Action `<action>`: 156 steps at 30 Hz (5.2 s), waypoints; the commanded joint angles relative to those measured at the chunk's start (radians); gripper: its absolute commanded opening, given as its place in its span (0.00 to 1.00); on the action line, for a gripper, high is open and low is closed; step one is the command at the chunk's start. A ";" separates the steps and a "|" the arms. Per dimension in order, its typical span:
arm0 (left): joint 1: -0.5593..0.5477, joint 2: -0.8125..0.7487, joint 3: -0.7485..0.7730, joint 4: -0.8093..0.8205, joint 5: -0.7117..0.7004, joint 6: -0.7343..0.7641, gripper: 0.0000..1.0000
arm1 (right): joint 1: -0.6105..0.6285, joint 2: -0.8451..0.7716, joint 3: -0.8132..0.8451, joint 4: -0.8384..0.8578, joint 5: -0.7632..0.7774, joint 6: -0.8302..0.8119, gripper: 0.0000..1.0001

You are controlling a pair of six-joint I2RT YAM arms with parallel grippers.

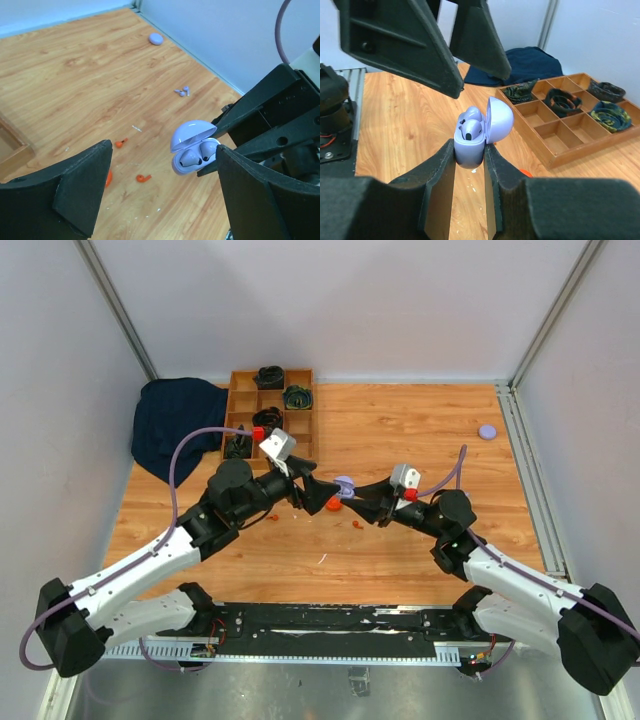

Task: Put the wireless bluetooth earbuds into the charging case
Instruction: Place the earbud in the charging case, then close the charging case, then place the charging case at the center of the board, then pick up the charging case at the center of the board.

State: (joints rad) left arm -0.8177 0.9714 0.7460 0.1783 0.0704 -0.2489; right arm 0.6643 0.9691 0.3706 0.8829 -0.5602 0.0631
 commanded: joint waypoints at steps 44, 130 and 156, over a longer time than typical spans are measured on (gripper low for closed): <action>0.237 0.096 0.007 0.206 0.783 -0.248 0.71 | -0.089 0.111 0.081 -0.044 -0.314 0.161 0.03; 0.388 -0.254 -0.010 -0.410 -0.503 0.019 0.99 | -0.940 1.115 1.281 -1.171 0.493 -0.140 0.90; 0.407 -0.219 -0.013 -0.401 -0.442 0.024 0.99 | -0.982 1.358 1.488 -1.206 0.345 -0.160 0.62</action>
State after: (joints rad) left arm -0.4217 0.7555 0.7326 -0.2413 -0.3874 -0.2256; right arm -0.3012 2.3154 1.8286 -0.2909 -0.2008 -0.0868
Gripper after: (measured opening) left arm 0.992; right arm 0.654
